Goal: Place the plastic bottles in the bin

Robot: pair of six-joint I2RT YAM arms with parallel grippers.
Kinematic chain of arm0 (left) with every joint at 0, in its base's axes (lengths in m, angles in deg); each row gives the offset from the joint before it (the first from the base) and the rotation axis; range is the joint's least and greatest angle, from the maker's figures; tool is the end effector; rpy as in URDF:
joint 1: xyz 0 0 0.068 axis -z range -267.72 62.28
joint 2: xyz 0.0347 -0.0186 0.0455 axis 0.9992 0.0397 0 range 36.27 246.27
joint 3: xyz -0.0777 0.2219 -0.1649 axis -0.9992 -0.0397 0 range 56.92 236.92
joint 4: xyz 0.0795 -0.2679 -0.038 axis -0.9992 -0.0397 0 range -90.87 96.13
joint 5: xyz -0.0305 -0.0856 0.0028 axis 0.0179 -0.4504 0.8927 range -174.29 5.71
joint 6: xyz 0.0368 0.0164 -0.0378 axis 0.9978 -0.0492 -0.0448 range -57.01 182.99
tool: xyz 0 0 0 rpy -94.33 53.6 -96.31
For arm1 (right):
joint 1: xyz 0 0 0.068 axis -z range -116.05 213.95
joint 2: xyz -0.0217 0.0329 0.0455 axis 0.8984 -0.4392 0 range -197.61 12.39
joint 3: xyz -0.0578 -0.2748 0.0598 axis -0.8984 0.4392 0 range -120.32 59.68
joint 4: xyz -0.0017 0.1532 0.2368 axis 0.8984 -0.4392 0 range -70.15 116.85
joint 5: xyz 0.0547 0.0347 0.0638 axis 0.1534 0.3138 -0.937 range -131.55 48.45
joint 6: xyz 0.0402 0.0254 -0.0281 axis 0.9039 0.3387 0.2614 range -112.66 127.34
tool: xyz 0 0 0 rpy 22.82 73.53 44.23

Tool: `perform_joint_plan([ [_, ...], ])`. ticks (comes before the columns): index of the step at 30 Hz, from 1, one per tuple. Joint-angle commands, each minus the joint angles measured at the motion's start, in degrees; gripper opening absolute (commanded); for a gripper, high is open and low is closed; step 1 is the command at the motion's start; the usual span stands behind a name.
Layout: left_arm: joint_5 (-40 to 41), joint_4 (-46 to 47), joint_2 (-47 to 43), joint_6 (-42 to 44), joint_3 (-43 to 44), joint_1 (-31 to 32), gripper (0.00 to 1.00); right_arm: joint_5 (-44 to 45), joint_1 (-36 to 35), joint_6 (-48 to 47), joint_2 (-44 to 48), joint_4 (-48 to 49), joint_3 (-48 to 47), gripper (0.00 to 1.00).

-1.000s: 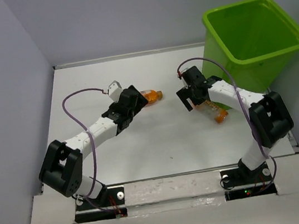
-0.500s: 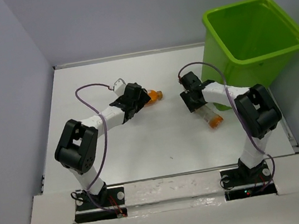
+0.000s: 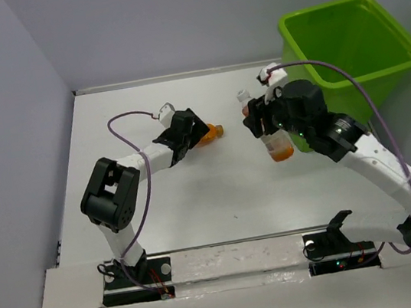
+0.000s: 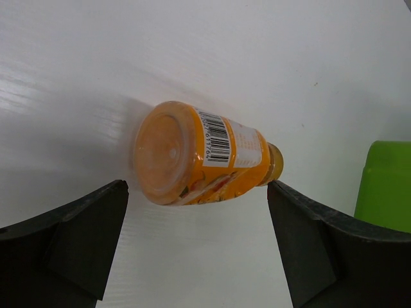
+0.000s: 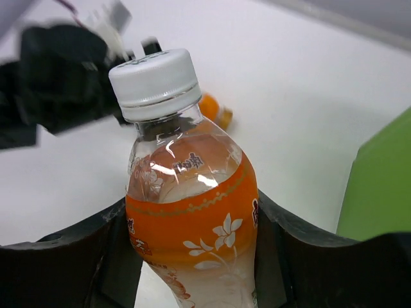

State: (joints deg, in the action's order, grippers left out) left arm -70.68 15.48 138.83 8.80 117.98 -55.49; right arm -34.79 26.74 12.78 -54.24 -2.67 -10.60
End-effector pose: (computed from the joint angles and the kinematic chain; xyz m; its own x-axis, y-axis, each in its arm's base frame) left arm 0.3548 -0.2132 0.1949 -0.5471 -0.5869 -0.5968 -0.1605 0.7734 -0.6133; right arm 0.2194 0.1611 0.3977 -0.3948 -0.1817 -0.9006 -0.4809 0.8761 0.0341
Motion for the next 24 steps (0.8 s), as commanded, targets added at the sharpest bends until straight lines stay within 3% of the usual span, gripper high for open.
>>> perform_joint_plan([
  [1, -1.74, 6.12, -4.04, 3.29, -1.55, -0.06, 0.99, 0.51, -0.14, -2.35, 3.26, 0.43, -12.13, 0.24],
  [6, -1.39, 7.70, -8.07, 11.55, -2.17, -0.15, 0.99, 23.17, 2.30, -12.80, -0.50, 5.32, -30.48, 0.20],
  [9, -1.82, 8.67, -11.33, 18.49, -2.17, -0.15, 0.99, 25.05, 8.10, -16.33, -4.89, 9.72, -38.49, 0.20],
  [12, -3.84, 10.25, -13.09, 26.49, -1.03, -0.15, 0.99, 22.78, 19.69, -13.53, -7.89, 11.93, -41.69, 0.20],
  [15, -11.56, 9.73, -10.03, 37.90, 4.57, -0.15, 0.99, 20.84, 28.40, -8.96, -12.54, 12.73, -42.75, 0.22],
  [16, -14.02, 8.34, -10.02, 41.07, 4.60, -0.15, 0.99, 19.96, 29.99, -8.95, -13.25, 12.56, -42.49, 0.28],
  [17, -16.92, 6.50, -8.71, 44.40, 6.51, -0.15, 0.99, 19.08, 31.48, -8.25, -13.78, 11.95, -42.48, 0.41],
  [19, -23.78, 1.93, -4.58, 52.21, 13.19, -0.15, 0.99, 17.50, 33.34, -5.70, -14.14, 9.31, -41.87, 0.88],
  [20, -25.80, -3.58, -1.52, 54.00, 18.08, -0.15, 0.99, 16.97, 33.34, -3.95, -13.44, 8.61, -40.82, 0.99],
  [24, -28.01, -14.43, 4.83, 62.88, 26.82, -0.15, 0.99, 12.32, 33.34, -1.83, -9.76, 7.11, -38.27, 1.00],
])
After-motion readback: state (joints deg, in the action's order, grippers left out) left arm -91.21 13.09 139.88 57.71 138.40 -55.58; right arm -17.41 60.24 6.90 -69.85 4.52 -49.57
